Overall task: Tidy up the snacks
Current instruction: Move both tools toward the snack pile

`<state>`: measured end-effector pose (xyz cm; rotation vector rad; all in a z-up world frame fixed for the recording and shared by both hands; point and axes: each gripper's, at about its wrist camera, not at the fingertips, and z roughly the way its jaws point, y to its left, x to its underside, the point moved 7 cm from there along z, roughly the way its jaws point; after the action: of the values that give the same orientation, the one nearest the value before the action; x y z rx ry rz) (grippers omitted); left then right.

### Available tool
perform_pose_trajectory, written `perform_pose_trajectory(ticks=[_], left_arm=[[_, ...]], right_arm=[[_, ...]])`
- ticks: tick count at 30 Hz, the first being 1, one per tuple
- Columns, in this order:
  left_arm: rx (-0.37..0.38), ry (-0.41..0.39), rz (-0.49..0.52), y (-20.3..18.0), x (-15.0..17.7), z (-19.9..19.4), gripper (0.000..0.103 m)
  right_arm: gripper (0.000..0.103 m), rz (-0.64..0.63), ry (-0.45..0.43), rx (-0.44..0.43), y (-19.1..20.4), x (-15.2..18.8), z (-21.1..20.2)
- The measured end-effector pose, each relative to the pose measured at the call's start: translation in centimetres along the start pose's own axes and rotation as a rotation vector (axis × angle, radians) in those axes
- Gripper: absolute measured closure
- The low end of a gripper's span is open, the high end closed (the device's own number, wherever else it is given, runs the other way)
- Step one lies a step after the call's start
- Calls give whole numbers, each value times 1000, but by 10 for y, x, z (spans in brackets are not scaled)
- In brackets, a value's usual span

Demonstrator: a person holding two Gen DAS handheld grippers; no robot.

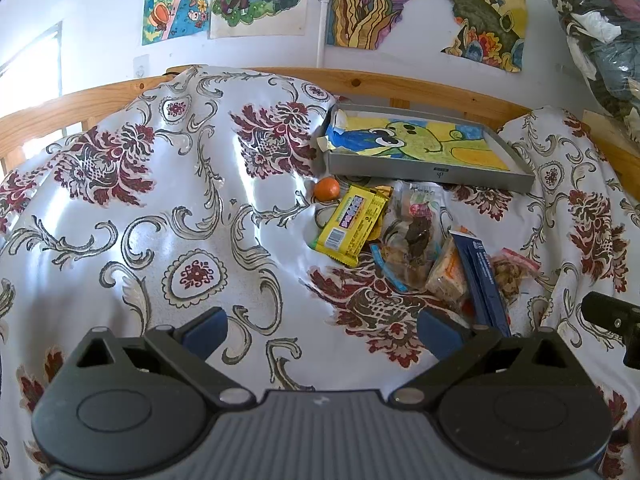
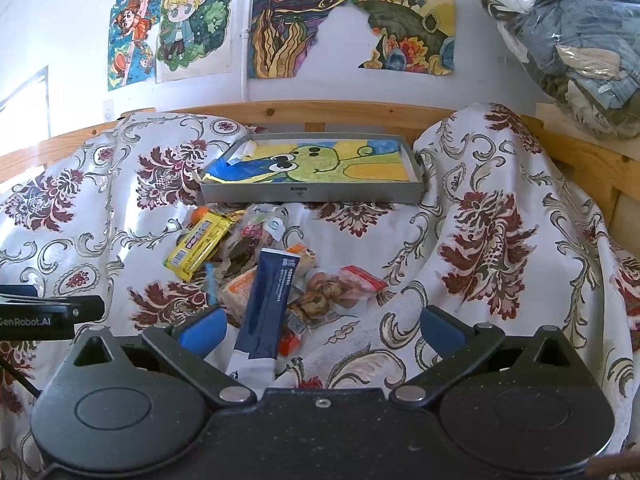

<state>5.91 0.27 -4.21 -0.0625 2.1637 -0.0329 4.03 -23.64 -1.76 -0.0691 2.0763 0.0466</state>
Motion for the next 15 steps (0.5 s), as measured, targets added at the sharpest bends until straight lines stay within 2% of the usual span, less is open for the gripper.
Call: perform_pose_trajectory(ticks=[15], left_arm=[[-2,5,-2,-1,3,1,0]], right_arm=[[1,-1,3,-3,0,0,0]])
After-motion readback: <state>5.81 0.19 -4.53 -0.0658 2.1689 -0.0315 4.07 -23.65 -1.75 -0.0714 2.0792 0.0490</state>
